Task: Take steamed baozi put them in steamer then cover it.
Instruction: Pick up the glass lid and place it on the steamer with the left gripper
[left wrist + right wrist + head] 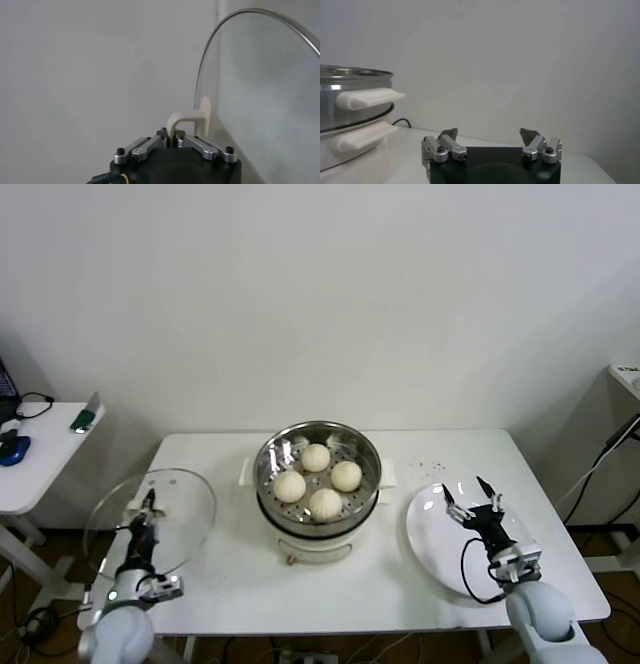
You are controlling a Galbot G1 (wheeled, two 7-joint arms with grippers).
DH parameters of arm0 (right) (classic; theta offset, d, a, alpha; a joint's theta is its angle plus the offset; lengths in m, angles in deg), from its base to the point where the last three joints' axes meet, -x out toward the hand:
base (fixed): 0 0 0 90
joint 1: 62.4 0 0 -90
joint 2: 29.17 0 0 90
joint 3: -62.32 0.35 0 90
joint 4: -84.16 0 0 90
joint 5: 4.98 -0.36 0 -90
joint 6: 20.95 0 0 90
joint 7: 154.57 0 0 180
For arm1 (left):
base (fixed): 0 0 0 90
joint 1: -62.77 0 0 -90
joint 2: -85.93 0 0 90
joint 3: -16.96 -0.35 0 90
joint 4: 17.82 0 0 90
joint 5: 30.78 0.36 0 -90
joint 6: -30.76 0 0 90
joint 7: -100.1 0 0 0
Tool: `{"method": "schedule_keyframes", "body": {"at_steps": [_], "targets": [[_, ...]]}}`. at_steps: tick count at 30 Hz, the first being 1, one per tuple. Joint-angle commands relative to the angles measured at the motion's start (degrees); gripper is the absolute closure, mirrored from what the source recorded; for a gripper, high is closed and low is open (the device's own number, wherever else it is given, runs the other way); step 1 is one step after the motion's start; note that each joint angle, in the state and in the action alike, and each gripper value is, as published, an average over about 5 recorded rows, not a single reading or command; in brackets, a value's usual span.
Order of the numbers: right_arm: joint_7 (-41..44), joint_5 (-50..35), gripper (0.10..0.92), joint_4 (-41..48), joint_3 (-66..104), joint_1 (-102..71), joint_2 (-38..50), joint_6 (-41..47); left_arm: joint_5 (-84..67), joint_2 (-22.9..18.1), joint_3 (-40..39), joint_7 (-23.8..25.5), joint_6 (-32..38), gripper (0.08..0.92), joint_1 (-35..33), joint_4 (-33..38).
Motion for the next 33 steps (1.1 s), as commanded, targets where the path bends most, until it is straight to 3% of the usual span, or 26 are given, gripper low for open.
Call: {"method": "schedule_keyframes", "body": {"at_steps": [1,11,18,26,33], "targets": [[0.4,0.2,0.203,1.6,-0.2,0.6,0.0,-0.4,-5.5,5.6,0.5,3.4,-9.5,0.847,-12.0,22.4],[0.7,0.5,0.203,3.2,-1.1,1.9,0.1,-0.5,-7.2,14.9,-7.5,8.1,-18.5,0.847,-10.9,30.6],[0.7,1.9,0.203,4.8,-1.5,2.8,-0.7,-0.6,-7.2,22.1,-25.0,13.3,-26.9,0.847,2.4,30.2],[0.7,3.8,0.203,7.1,-1.7,3.8,-2.9,-1.0,-5.3,17.0,-39.9,19.0,-32.8,0.847,19.3,22.1],[0.9,4.4,0.203,8.1,-1.1,3.9,-2.9,-1.5,1.0,8.7,-46.4,26.1,-36.6,0.847,25.8,18.1]]}}
